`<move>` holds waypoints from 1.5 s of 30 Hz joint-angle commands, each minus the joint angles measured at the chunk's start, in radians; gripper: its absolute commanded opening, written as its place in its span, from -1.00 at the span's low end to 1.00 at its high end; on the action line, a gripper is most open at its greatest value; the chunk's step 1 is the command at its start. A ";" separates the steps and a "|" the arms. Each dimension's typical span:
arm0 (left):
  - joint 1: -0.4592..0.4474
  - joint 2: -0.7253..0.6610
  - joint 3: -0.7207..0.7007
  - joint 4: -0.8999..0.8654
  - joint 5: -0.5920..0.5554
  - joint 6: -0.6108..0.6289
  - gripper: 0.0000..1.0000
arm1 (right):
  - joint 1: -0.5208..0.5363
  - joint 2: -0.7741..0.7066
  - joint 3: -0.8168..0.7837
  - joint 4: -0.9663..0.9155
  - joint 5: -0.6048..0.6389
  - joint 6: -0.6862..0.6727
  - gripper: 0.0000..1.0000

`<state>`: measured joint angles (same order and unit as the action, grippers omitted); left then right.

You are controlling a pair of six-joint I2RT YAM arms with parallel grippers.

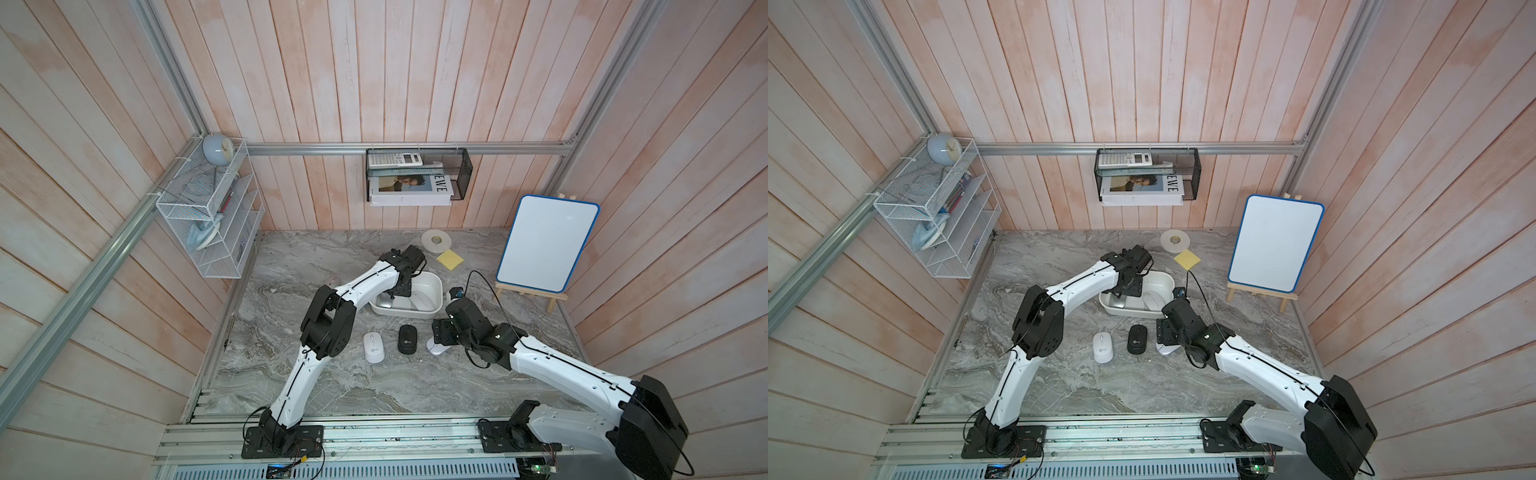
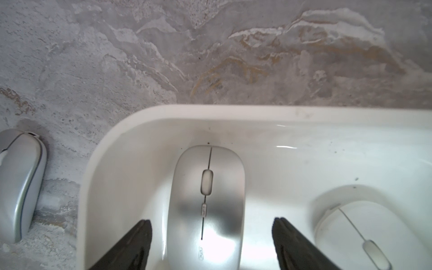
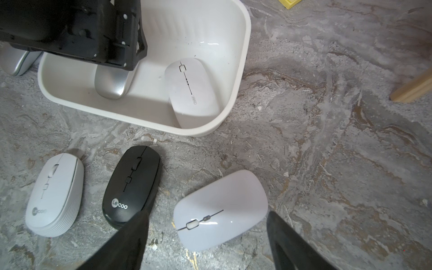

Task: Take out the mouse from the storage box
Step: Pick up the mouse from the storage box, then place the mouse at the center of the board.

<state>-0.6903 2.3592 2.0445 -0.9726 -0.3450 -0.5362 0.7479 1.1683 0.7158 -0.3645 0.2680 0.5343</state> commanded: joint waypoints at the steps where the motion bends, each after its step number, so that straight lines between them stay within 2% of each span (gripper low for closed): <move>1: 0.002 0.049 -0.007 -0.006 0.005 -0.019 0.72 | -0.005 -0.009 0.000 -0.004 0.003 0.015 0.67; 7: 0.003 0.085 0.002 -0.007 0.027 -0.025 0.72 | -0.005 -0.015 0.002 -0.011 0.006 0.014 0.67; 10: 0.003 0.095 0.006 -0.003 0.042 -0.026 0.65 | -0.005 -0.019 0.003 -0.017 0.010 0.013 0.67; 16: 0.003 0.091 0.011 0.002 0.044 -0.024 0.34 | -0.005 -0.021 0.009 -0.025 0.016 0.013 0.71; 23: -0.010 0.023 0.004 0.014 -0.005 -0.014 -0.04 | -0.005 -0.019 0.022 -0.046 0.033 0.019 0.86; 38: -0.031 -0.263 -0.088 0.011 -0.104 0.003 -0.12 | -0.006 -0.029 0.020 -0.056 0.045 0.029 0.87; 45: 0.020 -0.383 -0.177 0.005 -0.134 0.004 -0.12 | -0.007 -0.033 0.027 -0.065 0.045 0.030 0.87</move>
<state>-0.7006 2.0125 1.9022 -0.9554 -0.4366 -0.5423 0.7471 1.1534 0.7177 -0.4004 0.2913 0.5533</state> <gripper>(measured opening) 0.618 0.933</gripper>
